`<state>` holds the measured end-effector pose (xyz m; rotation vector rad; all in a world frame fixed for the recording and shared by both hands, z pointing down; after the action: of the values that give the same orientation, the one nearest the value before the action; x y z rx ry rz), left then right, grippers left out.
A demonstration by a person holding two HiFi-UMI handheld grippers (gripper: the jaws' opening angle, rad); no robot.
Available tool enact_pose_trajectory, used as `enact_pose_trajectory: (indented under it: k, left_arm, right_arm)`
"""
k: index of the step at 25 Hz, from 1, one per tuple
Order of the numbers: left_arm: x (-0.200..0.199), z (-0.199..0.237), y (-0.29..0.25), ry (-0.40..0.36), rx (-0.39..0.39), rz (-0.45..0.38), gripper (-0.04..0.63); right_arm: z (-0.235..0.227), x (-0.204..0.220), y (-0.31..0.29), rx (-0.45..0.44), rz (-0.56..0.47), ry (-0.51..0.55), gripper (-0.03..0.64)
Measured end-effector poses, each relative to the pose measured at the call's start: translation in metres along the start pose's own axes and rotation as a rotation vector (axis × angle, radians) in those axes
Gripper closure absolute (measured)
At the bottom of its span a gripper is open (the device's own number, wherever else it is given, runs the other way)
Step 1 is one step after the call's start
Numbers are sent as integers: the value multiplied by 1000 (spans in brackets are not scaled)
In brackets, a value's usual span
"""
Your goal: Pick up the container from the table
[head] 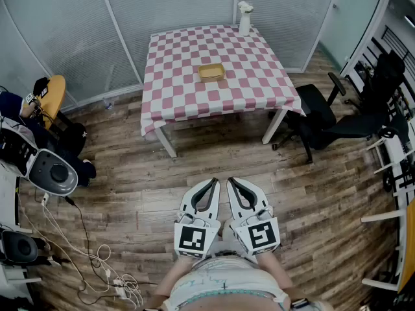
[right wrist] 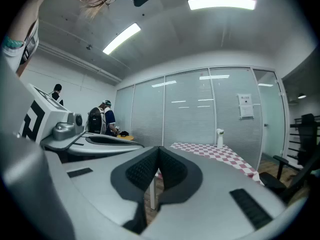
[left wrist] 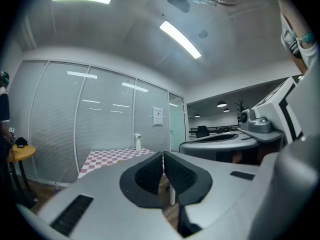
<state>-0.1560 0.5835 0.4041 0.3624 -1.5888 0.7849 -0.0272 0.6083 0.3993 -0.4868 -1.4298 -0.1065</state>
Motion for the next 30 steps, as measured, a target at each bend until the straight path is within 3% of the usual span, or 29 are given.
enact_pose_trajectory:
  k: [15, 30]
  left_arm:
    - [8, 8, -11, 31, -1, 42, 577]
    - [-43, 39, -122, 14, -119, 6, 577]
  right_arm:
    - [-8, 6, -15, -26, 26, -16, 623]
    - [-110, -27, -105, -136, -57, -7, 623]
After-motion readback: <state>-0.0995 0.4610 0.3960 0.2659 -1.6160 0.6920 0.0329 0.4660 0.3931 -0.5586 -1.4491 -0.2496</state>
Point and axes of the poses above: the fingertips, and each gripper's own axes: y backward along the fingers, z to its left, x out of its underside, the point moved 9 cm from there along y, backward along the fingers, and after that the axes turned 11 degrees about z, right-handed, at the moved point
